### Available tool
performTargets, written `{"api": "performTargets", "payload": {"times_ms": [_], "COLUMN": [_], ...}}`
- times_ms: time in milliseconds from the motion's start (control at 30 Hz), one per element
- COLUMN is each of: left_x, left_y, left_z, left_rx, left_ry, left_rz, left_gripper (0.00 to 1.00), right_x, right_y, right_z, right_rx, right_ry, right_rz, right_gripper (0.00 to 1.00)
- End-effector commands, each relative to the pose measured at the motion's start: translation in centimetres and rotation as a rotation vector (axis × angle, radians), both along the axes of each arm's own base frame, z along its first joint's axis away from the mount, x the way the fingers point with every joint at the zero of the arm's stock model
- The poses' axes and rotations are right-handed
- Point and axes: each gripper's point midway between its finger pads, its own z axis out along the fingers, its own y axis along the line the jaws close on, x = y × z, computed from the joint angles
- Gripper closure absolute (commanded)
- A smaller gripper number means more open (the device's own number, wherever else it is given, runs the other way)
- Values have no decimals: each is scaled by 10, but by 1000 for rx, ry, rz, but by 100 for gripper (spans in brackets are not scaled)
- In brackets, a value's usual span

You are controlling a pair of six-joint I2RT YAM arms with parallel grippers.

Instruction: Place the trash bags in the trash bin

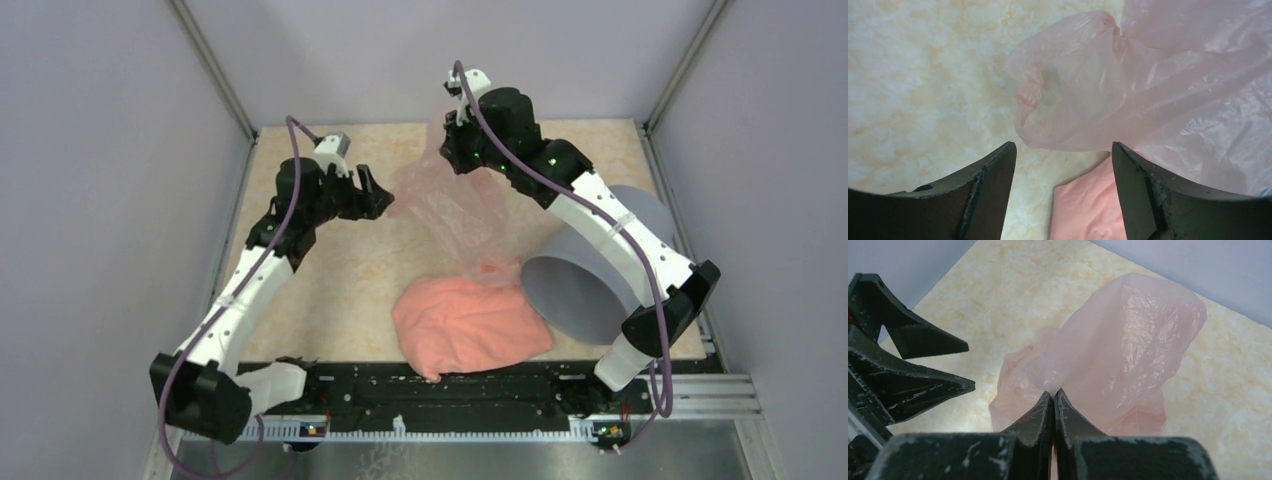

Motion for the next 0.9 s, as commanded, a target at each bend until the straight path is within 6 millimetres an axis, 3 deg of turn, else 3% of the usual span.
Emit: {"api": "performTargets", "payload": {"times_ms": [0,167,267,500,867], "left_x": [-21,-47,-57,-82,-81], "left_y": [6,-5,-15,-34,-48], "left_z": [26,58,52,41,15], "left_rx": [97,128,157,227,260], "left_ry": [-198,-417,-451,-550,-527], "left_rz": [-99,-251,-333,-468,-514], "left_gripper": [23,19,18,11,7], "right_x": [-19,-33,-42,-51,-76], "right_y": [2,0,-6,-14,-25], "right_z": [27,42,56,65,102], "right_rx": [-13,0,15,14,80], "right_ry": [-37,-61,-83,-91,-141], "right_rz": [131,190,198,202,242], "right_gripper": [100,100,100,100,100]}}
